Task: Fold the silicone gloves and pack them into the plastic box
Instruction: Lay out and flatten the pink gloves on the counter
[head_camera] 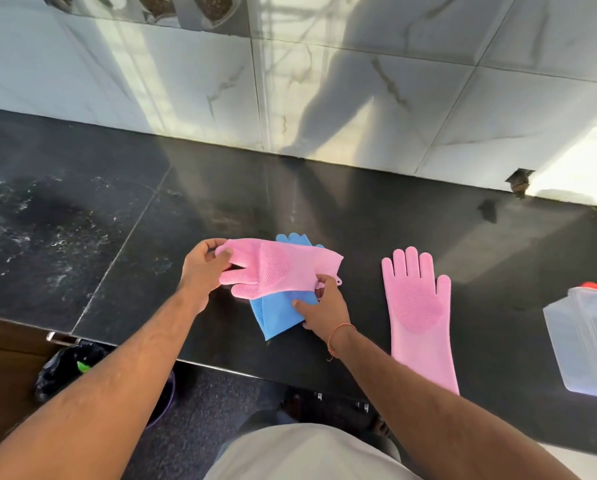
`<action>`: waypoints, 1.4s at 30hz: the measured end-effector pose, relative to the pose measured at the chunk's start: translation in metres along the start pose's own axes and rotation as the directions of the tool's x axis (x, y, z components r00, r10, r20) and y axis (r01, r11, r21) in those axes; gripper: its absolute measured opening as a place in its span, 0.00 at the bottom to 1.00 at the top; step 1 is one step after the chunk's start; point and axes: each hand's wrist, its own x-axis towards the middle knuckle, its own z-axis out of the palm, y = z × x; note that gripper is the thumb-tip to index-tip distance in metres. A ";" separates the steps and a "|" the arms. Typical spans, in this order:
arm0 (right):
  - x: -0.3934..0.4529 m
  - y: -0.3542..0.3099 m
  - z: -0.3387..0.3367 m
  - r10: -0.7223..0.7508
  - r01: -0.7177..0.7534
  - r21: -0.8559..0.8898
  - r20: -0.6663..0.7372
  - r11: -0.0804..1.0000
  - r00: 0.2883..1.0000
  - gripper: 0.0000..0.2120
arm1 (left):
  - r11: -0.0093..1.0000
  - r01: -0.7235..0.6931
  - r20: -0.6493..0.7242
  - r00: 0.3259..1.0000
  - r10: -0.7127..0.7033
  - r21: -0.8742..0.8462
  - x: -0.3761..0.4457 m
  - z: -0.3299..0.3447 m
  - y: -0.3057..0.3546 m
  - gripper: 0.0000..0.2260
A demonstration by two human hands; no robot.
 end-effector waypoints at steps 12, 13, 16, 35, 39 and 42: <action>-0.013 -0.039 -0.082 -0.462 0.436 -0.167 -0.172 0.884 0.870 0.43 | 0.913 -0.195 0.547 0.749 0.374 -0.358 -0.040 0.091 0.109 0.06; -0.014 -0.043 -0.092 -0.476 0.467 -0.091 -0.139 0.880 0.869 0.44 | 0.903 -0.159 0.597 0.703 0.387 -0.398 -0.046 0.100 0.119 0.05; -0.018 -0.047 -0.126 -0.477 0.477 0.162 -0.041 0.864 0.878 0.49 | 0.873 -0.015 0.700 0.590 0.402 -0.488 -0.063 0.133 0.141 0.07; -0.108 0.156 -0.288 0.196 -0.134 0.553 -0.054 0.823 0.979 0.14 | 0.959 -0.281 0.626 0.742 0.241 -0.037 -0.118 0.403 0.091 0.12; -0.109 0.181 -0.316 0.294 -0.201 0.461 -0.137 0.864 0.946 0.10 | 0.936 -0.350 0.649 0.720 0.247 0.032 -0.131 0.454 0.078 0.14; -0.106 0.200 -0.331 0.339 -0.252 0.395 -0.167 0.883 0.926 0.12 | 0.922 -0.375 0.703 0.682 0.203 0.098 -0.133 0.479 0.063 0.18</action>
